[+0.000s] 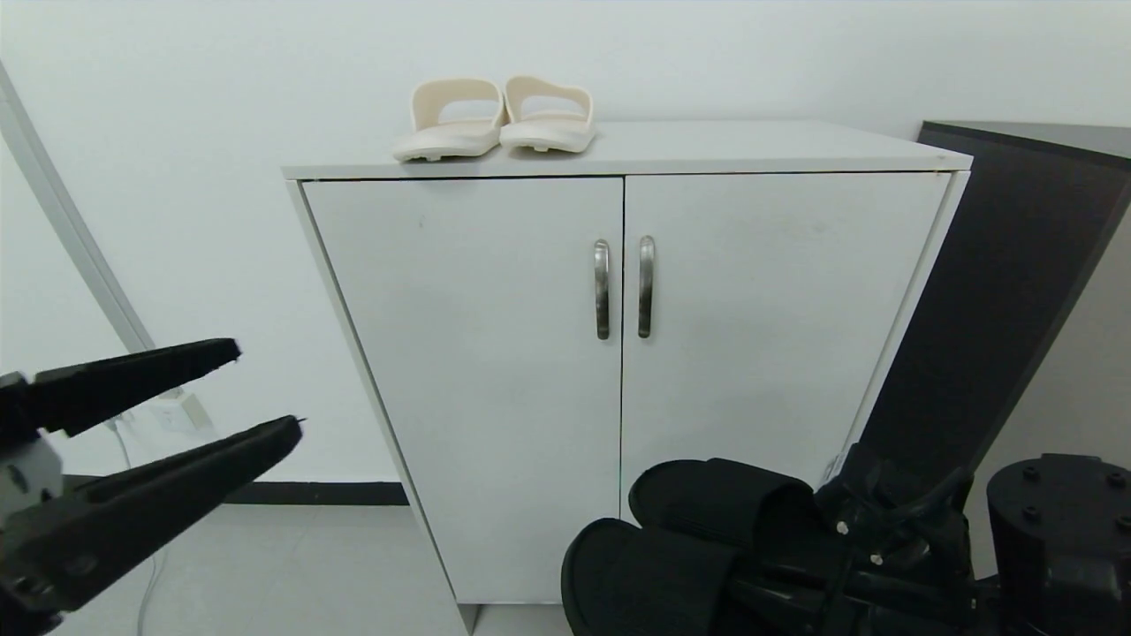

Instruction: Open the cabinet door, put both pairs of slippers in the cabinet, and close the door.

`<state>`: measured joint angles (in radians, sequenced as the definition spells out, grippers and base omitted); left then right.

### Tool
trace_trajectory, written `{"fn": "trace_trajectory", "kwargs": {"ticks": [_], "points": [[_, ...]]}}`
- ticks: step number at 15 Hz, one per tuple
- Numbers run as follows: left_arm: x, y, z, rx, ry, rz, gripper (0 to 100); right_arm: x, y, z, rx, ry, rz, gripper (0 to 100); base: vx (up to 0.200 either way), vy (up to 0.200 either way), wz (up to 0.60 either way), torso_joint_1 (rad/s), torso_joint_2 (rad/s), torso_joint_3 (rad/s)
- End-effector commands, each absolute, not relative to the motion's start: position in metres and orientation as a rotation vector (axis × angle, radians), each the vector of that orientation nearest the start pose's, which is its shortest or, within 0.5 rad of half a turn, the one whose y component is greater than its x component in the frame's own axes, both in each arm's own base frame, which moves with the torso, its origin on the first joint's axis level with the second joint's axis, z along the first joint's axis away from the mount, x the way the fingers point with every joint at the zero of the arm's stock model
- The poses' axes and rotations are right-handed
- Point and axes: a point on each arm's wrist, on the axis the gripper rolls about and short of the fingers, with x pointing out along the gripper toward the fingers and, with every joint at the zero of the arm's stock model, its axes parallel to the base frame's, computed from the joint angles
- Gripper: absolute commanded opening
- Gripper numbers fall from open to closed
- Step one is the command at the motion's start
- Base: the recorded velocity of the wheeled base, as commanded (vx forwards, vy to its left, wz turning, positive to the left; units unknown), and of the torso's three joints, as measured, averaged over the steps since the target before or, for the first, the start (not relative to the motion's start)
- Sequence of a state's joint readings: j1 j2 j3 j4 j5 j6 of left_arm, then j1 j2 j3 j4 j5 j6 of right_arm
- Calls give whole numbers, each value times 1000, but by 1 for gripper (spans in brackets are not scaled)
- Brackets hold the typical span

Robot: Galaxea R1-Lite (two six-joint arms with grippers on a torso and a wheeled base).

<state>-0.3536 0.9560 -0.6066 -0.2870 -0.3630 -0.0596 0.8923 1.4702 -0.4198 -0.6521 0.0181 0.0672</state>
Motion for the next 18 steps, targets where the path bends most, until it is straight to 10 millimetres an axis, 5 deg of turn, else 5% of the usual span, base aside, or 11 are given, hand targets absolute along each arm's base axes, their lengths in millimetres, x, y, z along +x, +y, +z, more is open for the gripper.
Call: {"fn": "trace_trajectory", "kwargs": {"ticks": [1, 6, 9, 18], "points": [[147, -85, 250, -49, 146, -831, 100, 137, 170, 143, -116, 407, 883, 0, 0, 0, 0, 0, 0, 0], [209, -152, 253, -52, 101, -956, 100, 136, 170, 143, -110, 401, 882, 0, 0, 0, 0, 0, 0, 0], [226, -180, 250, -62, 126, -1002, 100, 136, 170, 142, -115, 406, 885, 0, 0, 0, 0, 0, 0, 0], [258, -207, 271, -276, 239, -1192, 100, 133, 174, 139, -127, 418, 903, 0, 0, 0, 0, 0, 0, 0]]}}
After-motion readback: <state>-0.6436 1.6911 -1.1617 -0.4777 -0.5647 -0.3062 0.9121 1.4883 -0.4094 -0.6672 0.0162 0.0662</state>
